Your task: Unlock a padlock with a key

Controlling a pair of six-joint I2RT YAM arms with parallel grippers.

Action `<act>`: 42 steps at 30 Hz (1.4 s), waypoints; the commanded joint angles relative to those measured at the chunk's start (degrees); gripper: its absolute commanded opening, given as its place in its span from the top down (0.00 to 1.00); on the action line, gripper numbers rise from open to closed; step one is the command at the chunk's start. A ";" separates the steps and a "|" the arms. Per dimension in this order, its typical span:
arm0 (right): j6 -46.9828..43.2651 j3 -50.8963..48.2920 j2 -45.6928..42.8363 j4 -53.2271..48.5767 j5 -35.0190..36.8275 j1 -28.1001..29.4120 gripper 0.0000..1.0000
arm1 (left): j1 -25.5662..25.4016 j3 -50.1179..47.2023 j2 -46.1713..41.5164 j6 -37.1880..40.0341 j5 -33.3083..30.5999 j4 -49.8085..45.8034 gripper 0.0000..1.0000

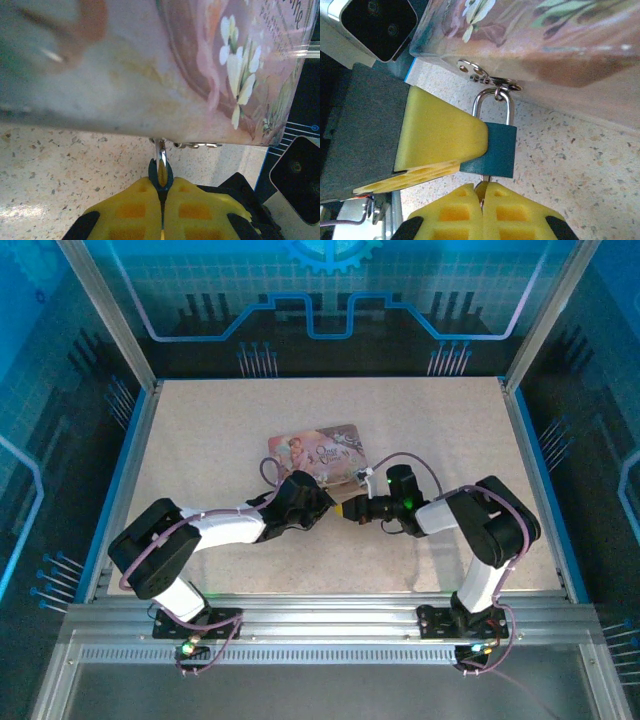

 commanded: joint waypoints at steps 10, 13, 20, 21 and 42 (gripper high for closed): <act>-1.18 0.69 -2.45 -0.97 3.47 -1.98 0.90 | -0.70 -2.36 -0.62 -0.30 1.02 -5.40 1.00; -2.76 0.38 -3.51 -2.51 3.67 -1.82 0.81 | -0.69 -2.08 -0.56 -0.34 0.86 -5.49 1.00; -5.13 -1.74 -6.80 -3.73 5.54 -1.70 0.62 | -0.49 -1.80 -0.55 -0.44 0.75 -5.58 1.00; -5.56 -1.91 -7.33 -4.34 5.94 -1.72 0.61 | -0.50 -1.79 -0.60 -0.43 0.69 -5.64 1.00; -34.81 -11.14 -20.61 -6.02 43.52 16.53 0.38 | 0.94 -1.66 -2.13 -0.04 2.18 -6.11 1.00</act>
